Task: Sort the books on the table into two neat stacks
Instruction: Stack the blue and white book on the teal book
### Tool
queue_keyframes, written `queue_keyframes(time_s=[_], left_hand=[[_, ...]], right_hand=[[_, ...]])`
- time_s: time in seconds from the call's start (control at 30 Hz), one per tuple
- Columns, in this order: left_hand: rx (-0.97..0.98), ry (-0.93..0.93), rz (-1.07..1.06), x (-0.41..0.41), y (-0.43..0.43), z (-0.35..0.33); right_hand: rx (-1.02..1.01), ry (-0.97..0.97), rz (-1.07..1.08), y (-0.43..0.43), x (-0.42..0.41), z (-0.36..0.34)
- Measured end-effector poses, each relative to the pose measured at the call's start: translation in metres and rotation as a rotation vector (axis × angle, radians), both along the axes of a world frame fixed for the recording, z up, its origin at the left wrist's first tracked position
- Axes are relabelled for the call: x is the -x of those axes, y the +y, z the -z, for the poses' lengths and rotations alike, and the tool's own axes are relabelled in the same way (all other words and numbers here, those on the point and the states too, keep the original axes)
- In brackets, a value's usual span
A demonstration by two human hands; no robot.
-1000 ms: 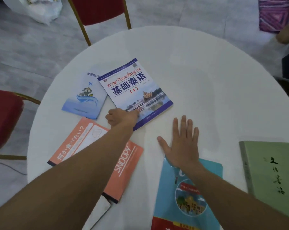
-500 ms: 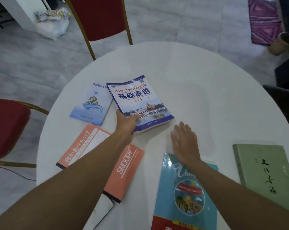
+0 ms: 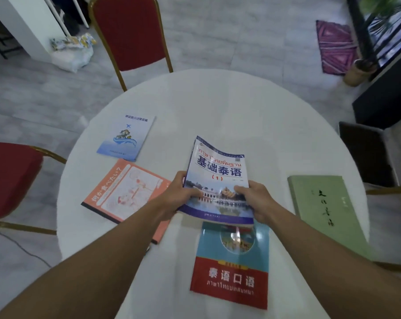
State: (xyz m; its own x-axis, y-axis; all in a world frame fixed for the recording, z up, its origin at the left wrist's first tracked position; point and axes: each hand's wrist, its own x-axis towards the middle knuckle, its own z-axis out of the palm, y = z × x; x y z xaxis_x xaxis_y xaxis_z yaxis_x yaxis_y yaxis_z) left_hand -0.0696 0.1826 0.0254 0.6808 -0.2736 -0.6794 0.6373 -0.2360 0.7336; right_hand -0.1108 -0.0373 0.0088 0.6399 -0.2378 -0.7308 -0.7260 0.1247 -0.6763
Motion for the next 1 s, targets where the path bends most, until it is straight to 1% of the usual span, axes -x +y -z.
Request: queue_keyframes(time_s=[0.1, 0.23, 0.3, 0.37, 0.4, 0.47, 0.57, 0.6, 0.7, 0.83, 0.9, 1.0], left_hand=[[-0.124, -0.057, 0.087, 0.033, -0.009, 0.006], [-0.126, -0.119, 0.198, 0.080, -0.016, 0.025], [-0.126, -0.199, 0.263, 0.100, -0.021, 0.036], [-0.184, -0.295, 0.320, 0.117, -0.027, 0.048], [-0.227, -0.342, 0.340, 0.124, -0.029, 0.055], [-0.340, -0.378, 0.360, 0.134, -0.032, 0.066], [-0.663, -0.478, 0.404, 0.139, -0.035, 0.074], [-0.723, -0.513, 0.405, 0.140, -0.036, 0.075], [-0.737, -0.519, 0.386, 0.143, -0.038, 0.077], [-0.753, -0.548, 0.433, 0.144, -0.033, 0.081], [-0.739, -0.541, 0.453, 0.142, -0.029, 0.082], [-0.707, -0.481, 0.437, 0.140, -0.021, 0.081]], right_hand=[[0.024, -0.026, 0.026, -0.005, 0.048, 0.009], [0.073, -0.061, 0.045, -0.013, 0.103, 0.018], [0.138, -0.069, 0.016, -0.014, 0.127, 0.023], [0.236, -0.059, -0.022, -0.014, 0.146, 0.029], [0.293, -0.055, -0.038, -0.014, 0.153, 0.031], [0.428, -0.050, -0.068, -0.011, 0.162, 0.034], [0.588, -0.055, -0.115, -0.006, 0.165, 0.036], [0.613, -0.070, -0.136, -0.005, 0.165, 0.037], [0.641, -0.073, -0.195, -0.003, 0.163, 0.040], [0.710, 0.014, -0.311, -0.007, 0.162, 0.043], [0.683, 0.040, -0.339, -0.010, 0.161, 0.044], [0.621, 0.066, -0.366, -0.008, 0.159, 0.048]])
